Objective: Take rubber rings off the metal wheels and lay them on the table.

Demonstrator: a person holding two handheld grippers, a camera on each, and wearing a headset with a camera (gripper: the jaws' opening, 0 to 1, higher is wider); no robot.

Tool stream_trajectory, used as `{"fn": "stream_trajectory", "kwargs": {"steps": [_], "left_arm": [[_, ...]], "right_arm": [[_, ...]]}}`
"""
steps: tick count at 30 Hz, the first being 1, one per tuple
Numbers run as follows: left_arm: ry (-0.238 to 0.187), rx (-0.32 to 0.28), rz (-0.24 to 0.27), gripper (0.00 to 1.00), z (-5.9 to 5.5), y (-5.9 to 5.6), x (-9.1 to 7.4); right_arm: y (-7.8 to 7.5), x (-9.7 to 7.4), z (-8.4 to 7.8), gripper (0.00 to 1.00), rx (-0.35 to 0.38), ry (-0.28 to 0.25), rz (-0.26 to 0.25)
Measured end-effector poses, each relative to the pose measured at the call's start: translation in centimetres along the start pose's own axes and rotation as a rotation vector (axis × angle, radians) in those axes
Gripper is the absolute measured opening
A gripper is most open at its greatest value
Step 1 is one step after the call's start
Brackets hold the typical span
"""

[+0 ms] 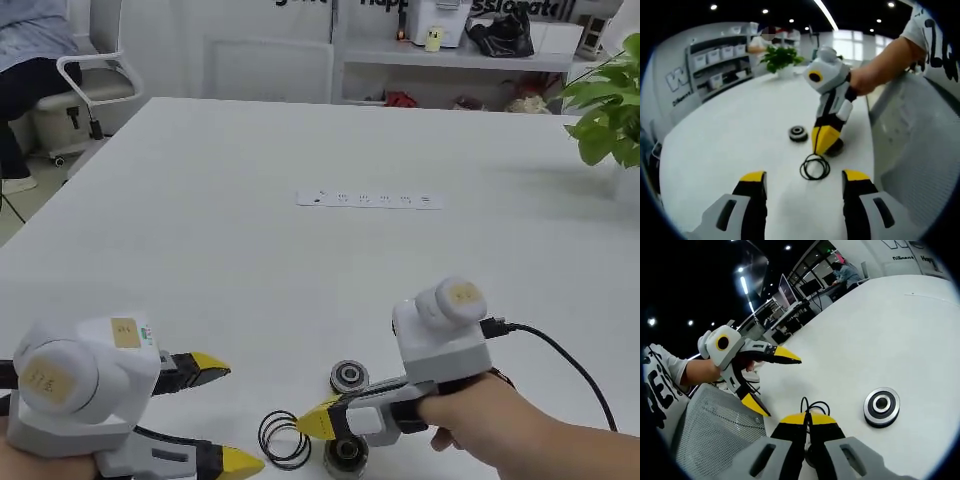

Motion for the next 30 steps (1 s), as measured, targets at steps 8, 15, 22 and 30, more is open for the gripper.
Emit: {"fn": "stream_trajectory", "kwargs": {"steps": [8,15,22,30], "left_arm": [[0.005,-0.002,-0.001,0.62,-0.17,-0.14,-0.03],[0.008,-0.007,0.000,0.62,-0.37,-0.17,-0.08],[0.009,-0.012,0.000,0.62,-0.51,-0.09,-0.06],[0.007,-0.013,0.001,0.62,-0.29,0.18,0.05]], "right_arm": [[0.14,0.17,-0.16,0.00,-0.024,0.016,-0.012],[0.21,0.34,-0.32,0.01,-0.057,0.031,-0.027],[-0.32,0.12,-0.18,0.03,-0.060,0.022,-0.047],[-0.70,-0.29,0.25,0.03,-0.065,0.002,-0.058]]}}
Point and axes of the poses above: the centre of the closed fingertips' face, and the gripper's own axes: x roughly forward along the fingers, y roughly to its left, z roughly out of its top, the point moved 1 cm from there along -x, roughly backward along the fingers, and after that the axes turned 11 degrees about y, right-handed, at the moved point
